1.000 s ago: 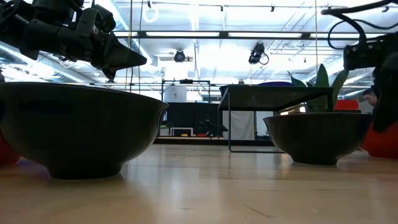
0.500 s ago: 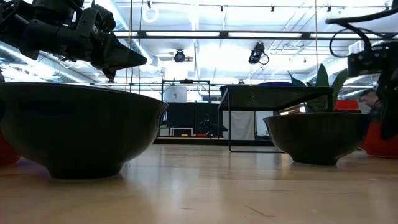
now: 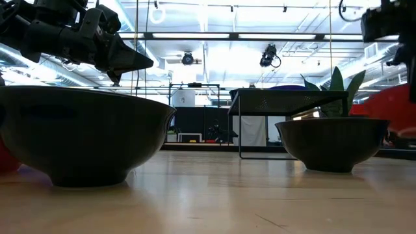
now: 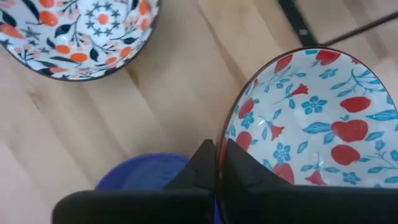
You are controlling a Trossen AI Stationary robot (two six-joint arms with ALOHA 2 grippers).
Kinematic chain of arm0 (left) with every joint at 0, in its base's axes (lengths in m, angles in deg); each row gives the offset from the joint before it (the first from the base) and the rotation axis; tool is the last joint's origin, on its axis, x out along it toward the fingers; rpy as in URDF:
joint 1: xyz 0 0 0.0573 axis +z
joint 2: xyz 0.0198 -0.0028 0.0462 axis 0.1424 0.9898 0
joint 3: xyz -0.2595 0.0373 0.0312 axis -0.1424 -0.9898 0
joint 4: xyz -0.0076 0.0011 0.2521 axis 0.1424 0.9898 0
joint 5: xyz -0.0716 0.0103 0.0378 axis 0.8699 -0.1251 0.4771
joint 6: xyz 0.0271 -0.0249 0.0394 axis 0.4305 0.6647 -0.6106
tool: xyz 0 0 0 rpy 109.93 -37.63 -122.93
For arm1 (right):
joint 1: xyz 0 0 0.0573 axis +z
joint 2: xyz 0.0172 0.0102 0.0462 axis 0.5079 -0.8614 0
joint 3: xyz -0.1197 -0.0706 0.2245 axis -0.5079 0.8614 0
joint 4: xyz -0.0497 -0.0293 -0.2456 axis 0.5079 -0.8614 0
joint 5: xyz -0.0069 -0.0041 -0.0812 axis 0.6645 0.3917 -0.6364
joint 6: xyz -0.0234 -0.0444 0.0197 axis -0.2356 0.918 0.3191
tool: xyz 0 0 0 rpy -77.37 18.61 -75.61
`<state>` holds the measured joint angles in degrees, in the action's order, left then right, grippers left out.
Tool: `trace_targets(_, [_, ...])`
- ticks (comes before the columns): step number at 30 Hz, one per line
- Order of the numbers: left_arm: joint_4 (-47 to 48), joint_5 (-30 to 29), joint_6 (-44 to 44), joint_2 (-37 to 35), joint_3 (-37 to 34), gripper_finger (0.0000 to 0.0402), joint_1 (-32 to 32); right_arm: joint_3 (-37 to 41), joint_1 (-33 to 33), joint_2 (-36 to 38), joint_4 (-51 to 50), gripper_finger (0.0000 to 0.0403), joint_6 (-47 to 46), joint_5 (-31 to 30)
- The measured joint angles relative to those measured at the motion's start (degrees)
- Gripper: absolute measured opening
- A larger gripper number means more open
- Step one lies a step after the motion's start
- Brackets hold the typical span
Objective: Pick & Place Mini bowls
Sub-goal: Put the right red patterned bowl on the shelf
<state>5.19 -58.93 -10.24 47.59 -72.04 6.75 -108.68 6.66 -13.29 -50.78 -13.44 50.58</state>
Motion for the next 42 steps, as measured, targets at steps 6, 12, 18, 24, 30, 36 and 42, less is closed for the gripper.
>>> trace_targets(6, [0.00, 0.34, 0.00, 0.00, 0.00, 0.0009, 0.00, -7.78, 2.03, 0.00, -1.32, 0.0007, 1.88, 2.24])
trace_targets(12, [-0.06, 0.34, 0.00, 0.00, 0.00, 0.0009, 0.00, -15.08, 3.05, 0.01, 4.98, 0.0007, 12.16, -0.28])
trace_targets(18, [-0.08, 0.32, 0.00, 0.00, 0.00, 0.0009, 0.00, -18.07, 0.51, -0.69, 18.81, 0.0007, 37.49, -7.50])
trace_targets(24, [-0.10, 0.31, 0.02, 0.00, 0.00, 0.0009, 0.00, -22.00, -7.64, -4.19, 14.46, 0.0007, 52.30, -17.71])
trace_targets(30, [-0.09, 0.10, 0.02, 0.00, 0.00, 0.0009, 0.00, -25.63, -19.47, -8.83, 8.82, 0.0007, 61.44, -17.15])
trace_targets(36, [-0.02, 0.10, 0.00, 0.00, 0.00, 0.0009, 0.00, -24.43, -28.96, -10.33, 6.21, 0.0008, 64.86, -11.63])
trace_targets(42, [0.07, 0.10, 0.00, 0.00, 0.00, 0.0009, 0.00, -23.47, -32.59, -10.34, 6.27, 0.0008, 66.36, -7.28])
